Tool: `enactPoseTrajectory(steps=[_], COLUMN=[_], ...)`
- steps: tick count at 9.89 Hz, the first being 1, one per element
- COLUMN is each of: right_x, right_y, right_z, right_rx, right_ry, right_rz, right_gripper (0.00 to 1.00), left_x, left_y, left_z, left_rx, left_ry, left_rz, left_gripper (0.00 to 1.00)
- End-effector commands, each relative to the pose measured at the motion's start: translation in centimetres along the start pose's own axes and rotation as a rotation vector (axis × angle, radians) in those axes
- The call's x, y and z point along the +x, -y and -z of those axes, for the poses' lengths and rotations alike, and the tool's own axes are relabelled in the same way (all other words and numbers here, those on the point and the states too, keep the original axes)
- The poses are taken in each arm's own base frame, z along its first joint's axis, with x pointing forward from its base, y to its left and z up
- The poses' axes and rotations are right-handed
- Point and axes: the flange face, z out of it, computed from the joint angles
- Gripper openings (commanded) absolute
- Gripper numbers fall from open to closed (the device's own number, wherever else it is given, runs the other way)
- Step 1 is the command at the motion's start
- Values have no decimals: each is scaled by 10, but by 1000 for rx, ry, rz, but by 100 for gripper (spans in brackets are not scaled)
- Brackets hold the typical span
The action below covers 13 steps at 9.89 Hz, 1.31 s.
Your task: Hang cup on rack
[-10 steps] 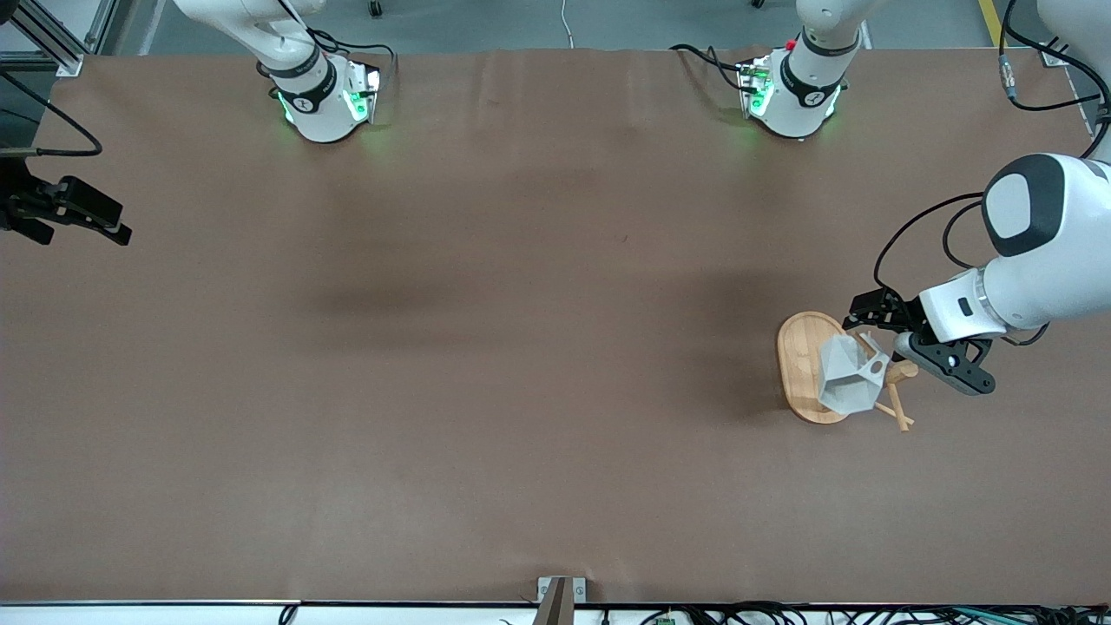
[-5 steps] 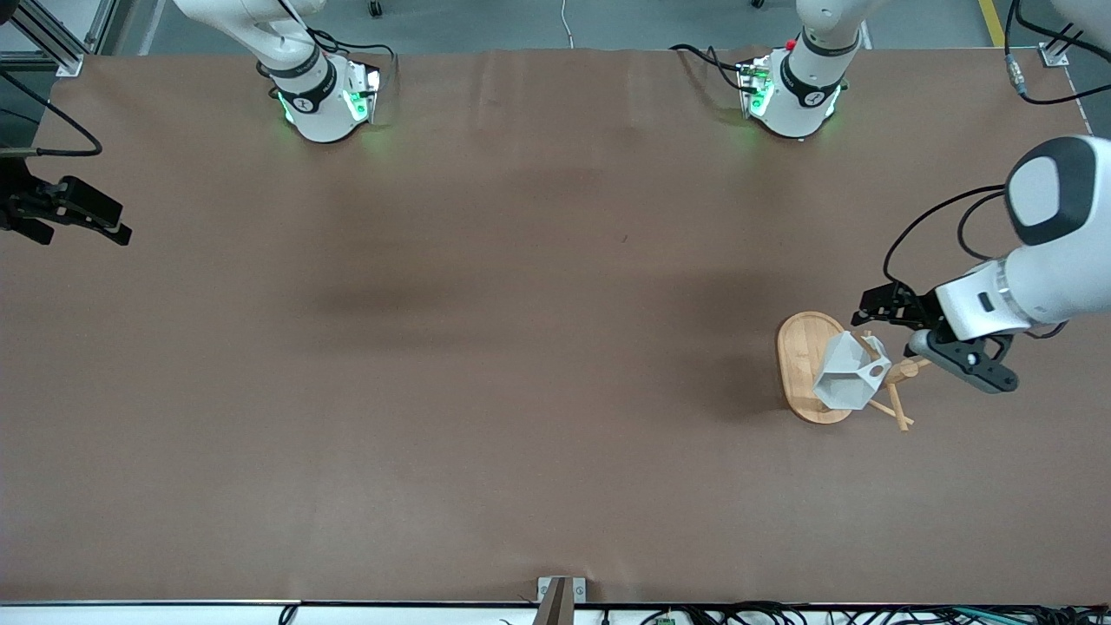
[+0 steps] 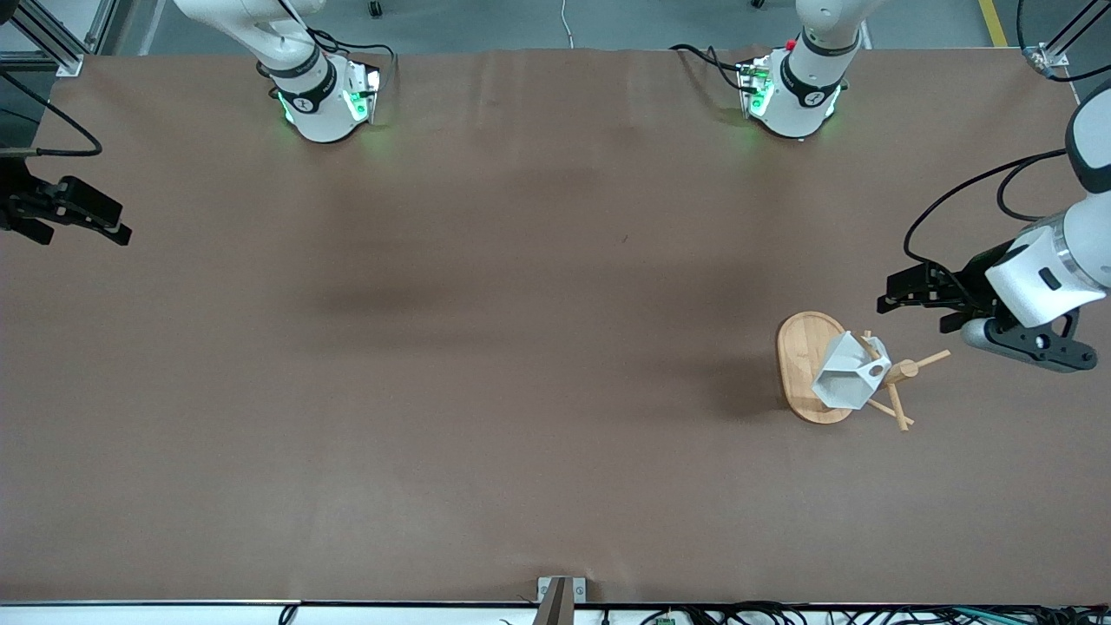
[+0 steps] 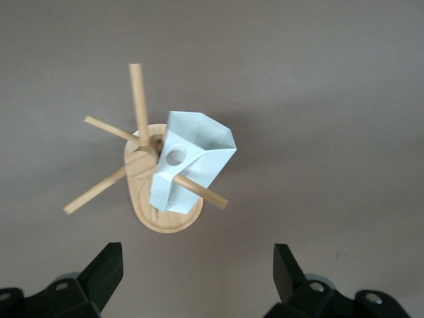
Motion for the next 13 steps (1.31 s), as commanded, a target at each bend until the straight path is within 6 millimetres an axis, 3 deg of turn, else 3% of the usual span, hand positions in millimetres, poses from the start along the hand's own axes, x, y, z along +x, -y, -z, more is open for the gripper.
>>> enactPoseTrajectory(steps=[1, 3, 5, 7, 9, 13], right_x=[0, 0, 0, 0, 0, 1], right_y=[-3, -3, -2, 2, 2, 0], right_z=[3, 3, 3, 3, 4, 3], right_rx=[-6, -6, -6, -5, -5, -6], right_ry=[-7, -7, -6, -6, -6, -9], right_rz=[-3, -3, -1, 5, 3, -1], right_gripper=[100, 100, 100, 100, 100, 100], left_x=[1, -1, -6, -17, -39, -88], left_y=[-26, -30, -37, -26, -30, -47], left_z=[-1, 18, 39, 58, 75, 76], left_rx=[84, 156, 227, 277, 272, 190], left_ry=[9, -33, -64, -76, -89, -18], left_rz=[118, 111, -5, -5, -4, 16], left_gripper=[100, 100, 100, 100, 100, 100])
